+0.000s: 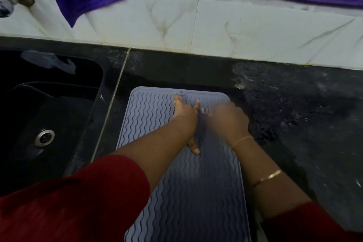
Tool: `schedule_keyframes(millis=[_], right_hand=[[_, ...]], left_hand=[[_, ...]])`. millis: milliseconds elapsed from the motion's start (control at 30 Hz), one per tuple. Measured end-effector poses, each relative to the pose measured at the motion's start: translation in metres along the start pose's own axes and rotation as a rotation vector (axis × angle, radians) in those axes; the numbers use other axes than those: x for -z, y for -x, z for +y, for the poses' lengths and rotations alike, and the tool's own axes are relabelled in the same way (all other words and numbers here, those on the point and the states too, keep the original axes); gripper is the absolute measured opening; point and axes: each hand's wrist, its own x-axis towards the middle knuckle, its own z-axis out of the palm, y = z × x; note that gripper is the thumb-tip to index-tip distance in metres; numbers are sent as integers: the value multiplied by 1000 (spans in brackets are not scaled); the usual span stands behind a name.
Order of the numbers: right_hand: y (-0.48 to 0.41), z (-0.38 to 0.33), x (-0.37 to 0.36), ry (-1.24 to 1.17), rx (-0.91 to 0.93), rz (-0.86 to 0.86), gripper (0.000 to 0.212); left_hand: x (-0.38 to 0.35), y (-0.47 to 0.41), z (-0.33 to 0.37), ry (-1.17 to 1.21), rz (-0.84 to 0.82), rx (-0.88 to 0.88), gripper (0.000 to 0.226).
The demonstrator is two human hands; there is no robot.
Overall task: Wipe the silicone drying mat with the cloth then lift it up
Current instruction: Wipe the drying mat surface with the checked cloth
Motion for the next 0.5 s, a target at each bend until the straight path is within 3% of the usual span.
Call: schedule_keyframes(millis=[67,167,400,500], right_hand=[[-20,-1,7,-19,66,29,27],[-43,-6,10,152,258,-2,31],[-63,17,17,149,-4,-60,34],[-52,3,16,84,-11,-87,34]], left_hand=[[0,-6,1,-6,-17,12,150],[-1,-7,1,-6,-3,13,150],[-4,-7,0,6,44,22,145],[-4,-7,1,-6,45,19,147]])
